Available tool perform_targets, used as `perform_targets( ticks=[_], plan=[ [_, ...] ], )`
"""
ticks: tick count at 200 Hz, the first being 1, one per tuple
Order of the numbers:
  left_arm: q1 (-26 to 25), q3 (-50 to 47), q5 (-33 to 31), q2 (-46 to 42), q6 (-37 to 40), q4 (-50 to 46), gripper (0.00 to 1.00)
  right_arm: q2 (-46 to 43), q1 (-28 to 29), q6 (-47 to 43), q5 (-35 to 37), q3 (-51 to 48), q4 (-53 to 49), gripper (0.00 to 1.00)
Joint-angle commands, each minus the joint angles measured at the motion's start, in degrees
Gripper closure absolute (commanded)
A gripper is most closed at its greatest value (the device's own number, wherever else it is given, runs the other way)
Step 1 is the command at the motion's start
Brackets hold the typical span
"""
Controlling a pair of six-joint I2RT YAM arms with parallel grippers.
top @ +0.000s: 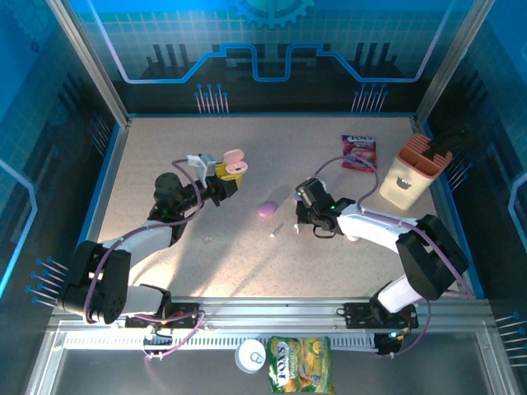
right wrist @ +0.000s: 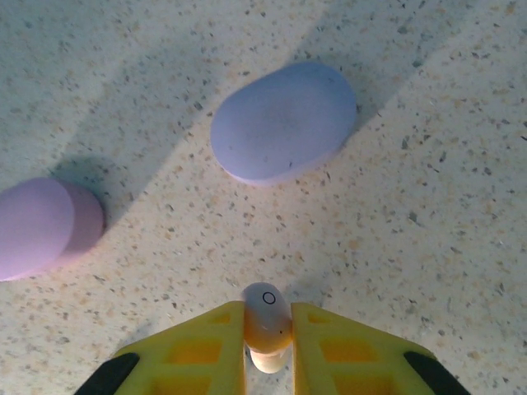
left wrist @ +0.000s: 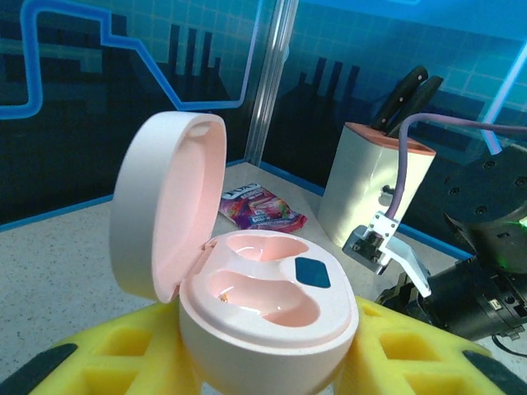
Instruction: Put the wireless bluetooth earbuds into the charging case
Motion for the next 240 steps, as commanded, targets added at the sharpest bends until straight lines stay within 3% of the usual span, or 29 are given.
perform_targets(
  ticks=[1,42,88,132,184,240],
  plan=[
    [-0.88,-1.08,0.91,-1.17,2.88,-1.17,0.6,1.13,2.26,1.64,6.91,2.45,-4.12,0.83],
    [-2.07,-1.82,0.64,-0.9,4.29,-2.45,0.61,0.79,3.55,0.83,8.47,4.81,-5.24,0.84],
    [-3.03,-1.89,1.78,-0.25,4.32,-2.85,0.6,-3.86,3.51,-3.71,4.17,3.9,-1.66,0.84],
    [-4.61,-2.04,4.02,0.06,5.92,-4.12,0.6,-14.47,3.48,-16.55,-9.19,-0.93,9.87,0.84],
    [-6.97,-2.52,7.69,0.73,7.79,-2.85,0.6,-21.45,4.25,-24.21,-25.56,0.19,18.44,0.84],
    [-7.79,-2.84,10.27,0.9,6.99,0.12,0.6,-17.69,5.35,-23.94,-28.39,4.52,22.99,0.84]
  ],
)
